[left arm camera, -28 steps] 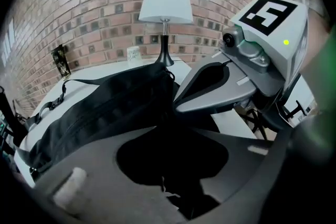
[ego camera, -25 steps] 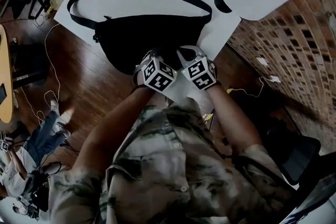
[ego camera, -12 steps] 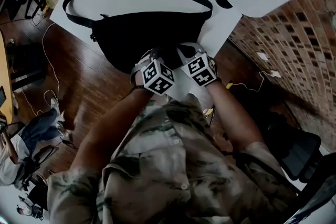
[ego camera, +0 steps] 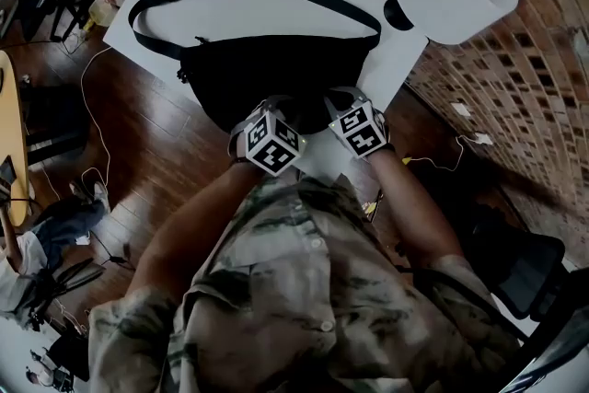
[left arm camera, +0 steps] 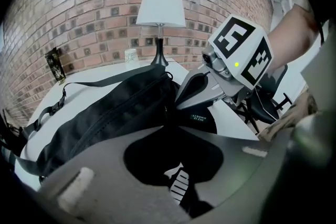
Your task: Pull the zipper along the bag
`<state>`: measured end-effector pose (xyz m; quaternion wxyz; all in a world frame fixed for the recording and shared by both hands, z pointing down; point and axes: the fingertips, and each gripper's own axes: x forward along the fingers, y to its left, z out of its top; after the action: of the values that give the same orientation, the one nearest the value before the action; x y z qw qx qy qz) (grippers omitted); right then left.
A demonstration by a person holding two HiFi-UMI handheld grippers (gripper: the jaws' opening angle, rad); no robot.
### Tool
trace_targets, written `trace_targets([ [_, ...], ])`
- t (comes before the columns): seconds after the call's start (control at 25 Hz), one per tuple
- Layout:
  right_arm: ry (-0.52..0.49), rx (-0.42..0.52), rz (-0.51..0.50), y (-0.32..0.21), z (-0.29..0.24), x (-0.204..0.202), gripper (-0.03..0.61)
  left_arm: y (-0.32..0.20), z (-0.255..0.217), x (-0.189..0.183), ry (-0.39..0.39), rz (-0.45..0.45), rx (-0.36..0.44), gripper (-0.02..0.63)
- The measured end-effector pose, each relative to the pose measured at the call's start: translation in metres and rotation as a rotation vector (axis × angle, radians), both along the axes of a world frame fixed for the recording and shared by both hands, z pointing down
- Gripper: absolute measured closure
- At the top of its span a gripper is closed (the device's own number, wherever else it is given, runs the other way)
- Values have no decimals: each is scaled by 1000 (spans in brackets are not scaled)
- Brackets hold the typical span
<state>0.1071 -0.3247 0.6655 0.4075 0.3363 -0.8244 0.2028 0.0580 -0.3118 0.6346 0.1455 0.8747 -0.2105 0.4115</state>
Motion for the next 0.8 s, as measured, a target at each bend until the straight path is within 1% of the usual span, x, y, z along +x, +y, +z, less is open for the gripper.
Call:
trace_targets([
  [0.28, 48, -9, 73, -2, 1, 3, 572, -11, -10, -21, 47, 46, -6, 591],
  [0.44, 72, -23, 112, -2, 2, 4, 572, -13, -14, -31, 61, 84, -8, 591],
  [0.8, 125, -29, 213, -5, 7, 14, 572, -16, -14, -70, 96, 126, -34, 591],
])
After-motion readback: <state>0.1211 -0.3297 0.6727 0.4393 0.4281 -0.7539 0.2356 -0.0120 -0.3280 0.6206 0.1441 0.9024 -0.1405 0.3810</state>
